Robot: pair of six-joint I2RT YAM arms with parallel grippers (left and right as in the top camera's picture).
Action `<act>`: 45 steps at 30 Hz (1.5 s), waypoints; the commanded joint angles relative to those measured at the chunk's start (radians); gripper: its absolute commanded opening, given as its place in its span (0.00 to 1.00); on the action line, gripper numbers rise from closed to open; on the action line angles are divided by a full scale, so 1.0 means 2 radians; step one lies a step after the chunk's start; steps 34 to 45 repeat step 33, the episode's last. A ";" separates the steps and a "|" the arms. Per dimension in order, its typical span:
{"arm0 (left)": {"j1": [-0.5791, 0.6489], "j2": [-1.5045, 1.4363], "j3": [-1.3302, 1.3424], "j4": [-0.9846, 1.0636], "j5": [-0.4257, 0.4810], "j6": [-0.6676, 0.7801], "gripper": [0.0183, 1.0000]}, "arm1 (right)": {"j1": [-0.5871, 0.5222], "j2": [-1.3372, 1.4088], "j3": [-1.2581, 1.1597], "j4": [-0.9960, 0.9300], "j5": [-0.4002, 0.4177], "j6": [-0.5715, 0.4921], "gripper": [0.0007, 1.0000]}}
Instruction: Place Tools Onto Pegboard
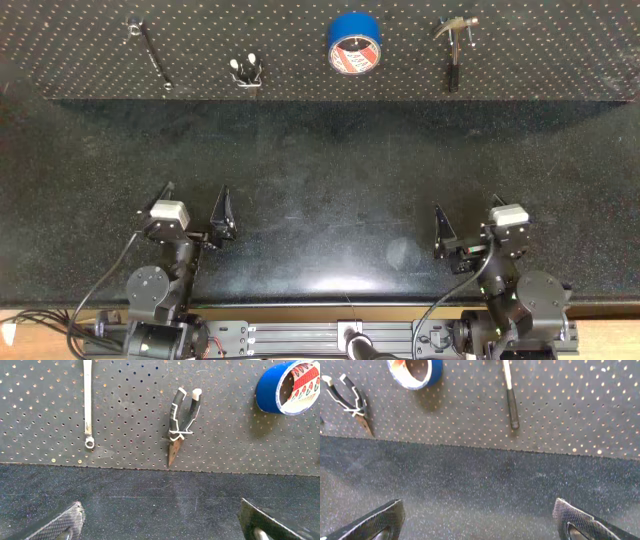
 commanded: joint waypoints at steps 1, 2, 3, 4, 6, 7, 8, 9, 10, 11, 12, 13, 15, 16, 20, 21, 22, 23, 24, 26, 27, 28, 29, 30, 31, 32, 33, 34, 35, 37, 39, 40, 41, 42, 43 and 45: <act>-0.001 -0.005 -0.001 -0.002 -0.004 0.004 1.00 | -0.004 -0.014 -0.038 0.005 -0.004 0.002 0.98; -0.001 -0.005 -0.001 -0.002 -0.004 0.004 0.99 | -0.004 -0.014 -0.058 0.022 -0.004 0.002 0.98; -0.001 -0.005 -0.001 -0.002 -0.004 0.004 1.00 | -0.004 -0.014 -0.095 0.092 -0.005 0.002 0.98; -0.001 -0.005 -0.001 -0.002 -0.004 0.004 0.99 | -0.004 -0.014 -0.149 0.234 -0.004 0.002 0.98; -0.001 -0.005 -0.001 -0.002 -0.004 0.004 0.99 | -0.005 -0.014 -0.164 0.271 -0.004 0.002 0.98; -0.001 -0.005 -0.001 -0.002 -0.004 0.004 0.99 | -0.005 -0.014 -0.164 0.262 -0.004 0.002 0.98; -0.001 -0.005 -0.001 -0.002 -0.004 0.004 1.00 | -0.005 -0.014 -0.164 0.261 -0.004 0.002 0.98; -0.001 -0.005 -0.001 -0.002 -0.004 0.004 0.99 | -0.005 -0.014 -0.164 0.259 -0.004 0.002 0.98; -0.001 -0.005 -0.001 -0.002 -0.004 0.004 0.99 | -0.005 -0.014 -0.164 0.259 -0.004 0.002 0.97; -0.001 -0.005 -0.001 -0.002 -0.004 0.004 0.99 | -0.005 -0.014 -0.164 0.259 -0.004 0.002 0.98; -0.001 -0.005 -0.001 -0.002 -0.004 0.004 1.00 | -0.005 -0.014 -0.164 0.259 -0.004 0.002 0.98; -0.001 -0.005 -0.001 -0.002 -0.004 0.004 1.00 | -0.005 -0.014 -0.164 0.259 -0.004 0.002 0.98; -0.001 -0.005 -0.001 -0.002 -0.004 0.004 0.99 | -0.005 -0.014 -0.164 0.259 -0.004 0.002 0.97; -0.001 -0.005 -0.001 -0.002 -0.004 0.004 0.99 | -0.005 -0.014 -0.164 0.259 -0.004 0.002 0.98; -0.001 -0.005 -0.001 -0.002 -0.004 0.004 1.00 | -0.005 -0.014 -0.164 0.259 -0.004 0.002 0.98; -0.001 -0.005 -0.001 -0.002 -0.004 0.004 1.00 | -0.005 -0.014 -0.164 0.259 -0.004 0.002 0.97; -0.001 -0.005 -0.001 -0.002 -0.004 0.004 0.99 | -0.005 -0.014 -0.164 0.259 -0.004 0.002 0.98; -0.001 -0.005 -0.001 -0.002 -0.004 0.004 0.99 | -0.005 -0.014 -0.164 0.259 -0.004 0.002 0.98; -0.001 -0.005 -0.001 -0.002 -0.004 0.004 0.99 | -0.005 -0.014 -0.164 0.259 -0.004 0.002 0.98; -0.001 -0.005 -0.001 -0.002 -0.004 0.004 0.99 | -0.005 -0.014 -0.164 0.259 -0.004 0.002 0.98; -0.001 -0.005 -0.001 -0.002 -0.004 0.004 0.99 | -0.005 -0.014 -0.164 0.259 -0.004 0.002 0.98; -0.001 -0.005 -0.001 -0.002 -0.004 0.004 0.99 | -0.005 -0.014 -0.164 0.259 -0.004 0.002 0.98; -0.001 -0.005 -0.001 -0.002 -0.004 0.004 0.99 | -0.005 -0.014 -0.164 0.259 -0.004 0.002 0.98; -0.001 -0.005 -0.001 -0.002 -0.004 0.004 0.99 | -0.005 -0.014 -0.164 0.259 -0.005 0.002 0.98; -0.001 -0.005 -0.001 -0.002 -0.004 0.004 1.00 | -0.005 -0.014 -0.164 0.259 -0.004 0.002 0.98; -0.001 -0.005 -0.001 -0.002 -0.004 0.004 1.00 | -0.005 -0.014 -0.164 0.259 -0.004 0.002 0.98; -0.001 -0.005 -0.001 -0.002 -0.004 0.004 1.00 | -0.005 -0.014 -0.164 0.259 -0.004 0.002 0.98; -0.001 -0.005 -0.001 -0.002 -0.004 0.004 1.00 | -0.005 -0.014 -0.164 0.259 -0.004 0.002 0.98; -0.001 -0.005 -0.001 -0.002 -0.004 0.004 1.00 | -0.005 -0.014 -0.164 0.259 -0.004 0.002 0.98; -0.001 -0.005 -0.001 -0.002 -0.004 0.004 1.00 | -0.005 -0.014 -0.164 0.259 -0.004 0.002 0.98; -0.001 -0.005 -0.001 -0.002 -0.004 0.004 1.00 | -0.005 -0.014 -0.164 0.259 -0.004 0.002 0.98; -0.001 -0.005 -0.001 -0.002 -0.004 0.004 1.00 | -0.005 -0.014 -0.164 0.259 -0.004 0.002 0.98; -0.001 -0.005 -0.001 -0.002 -0.004 0.004 1.00 | -0.005 -0.014 -0.164 0.259 -0.004 0.002 0.98; -0.001 -0.005 -0.001 -0.002 -0.004 0.004 1.00 | -0.005 -0.014 -0.164 0.259 -0.004 0.002 0.98; -0.001 -0.005 -0.001 -0.002 -0.004 0.004 1.00 | -0.005 -0.014 -0.164 0.259 -0.004 0.002 0.98; -0.001 -0.005 -0.001 -0.002 -0.004 0.004 1.00 | -0.005 -0.014 -0.164 0.259 -0.004 0.002 0.98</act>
